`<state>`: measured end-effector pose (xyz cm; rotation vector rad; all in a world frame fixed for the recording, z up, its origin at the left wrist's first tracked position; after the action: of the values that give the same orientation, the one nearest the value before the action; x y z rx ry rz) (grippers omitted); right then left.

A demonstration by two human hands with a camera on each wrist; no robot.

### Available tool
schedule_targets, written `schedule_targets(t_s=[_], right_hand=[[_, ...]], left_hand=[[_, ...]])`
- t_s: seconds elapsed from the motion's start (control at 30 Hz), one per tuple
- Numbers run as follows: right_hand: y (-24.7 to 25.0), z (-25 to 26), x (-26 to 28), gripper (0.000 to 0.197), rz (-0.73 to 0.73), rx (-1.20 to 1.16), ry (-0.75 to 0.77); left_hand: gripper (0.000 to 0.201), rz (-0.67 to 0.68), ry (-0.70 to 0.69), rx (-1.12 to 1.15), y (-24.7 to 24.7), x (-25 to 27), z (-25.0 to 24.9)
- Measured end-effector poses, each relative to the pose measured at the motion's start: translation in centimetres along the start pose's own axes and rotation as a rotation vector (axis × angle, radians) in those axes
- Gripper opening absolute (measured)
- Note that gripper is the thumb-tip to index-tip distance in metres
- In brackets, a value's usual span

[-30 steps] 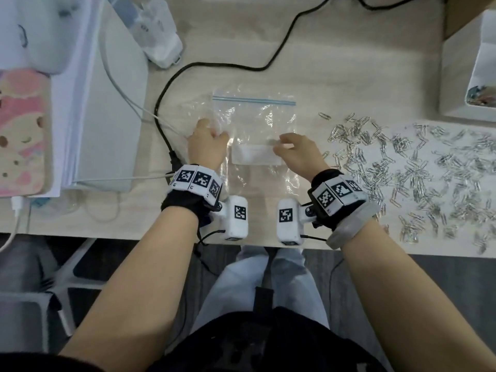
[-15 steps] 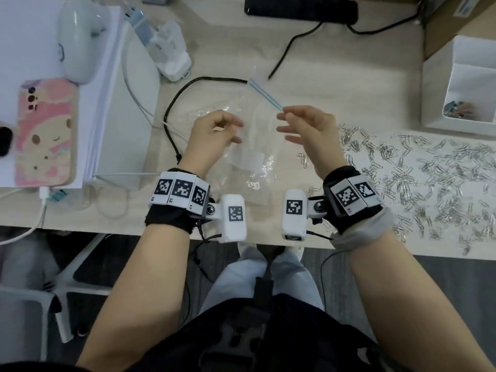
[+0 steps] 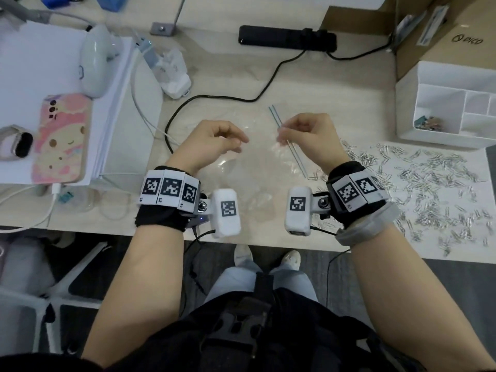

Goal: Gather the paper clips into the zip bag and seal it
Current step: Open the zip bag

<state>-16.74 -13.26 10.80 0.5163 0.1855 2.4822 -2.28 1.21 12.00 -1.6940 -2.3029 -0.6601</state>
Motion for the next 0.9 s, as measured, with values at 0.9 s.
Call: schedule_targets(t_s=[0.9], right_hand=[[0.4,2.7,5.2,0.020,0.270,0.041,-0.031]], left_hand=[[0.017,-0.044,0.027,0.136,-5.0,2.5,-3.3]])
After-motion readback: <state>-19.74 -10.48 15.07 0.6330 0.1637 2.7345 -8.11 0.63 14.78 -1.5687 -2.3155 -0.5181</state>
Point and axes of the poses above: each hand's wrist, its own x-axis away from the middle knuckle, its own y-axis out of the back of the hand, z = x × y, the point moved 1 cm from there along -x, towards the middle knuckle, and after that the axes turned 9 degrees about z, right-handed, at the moved point
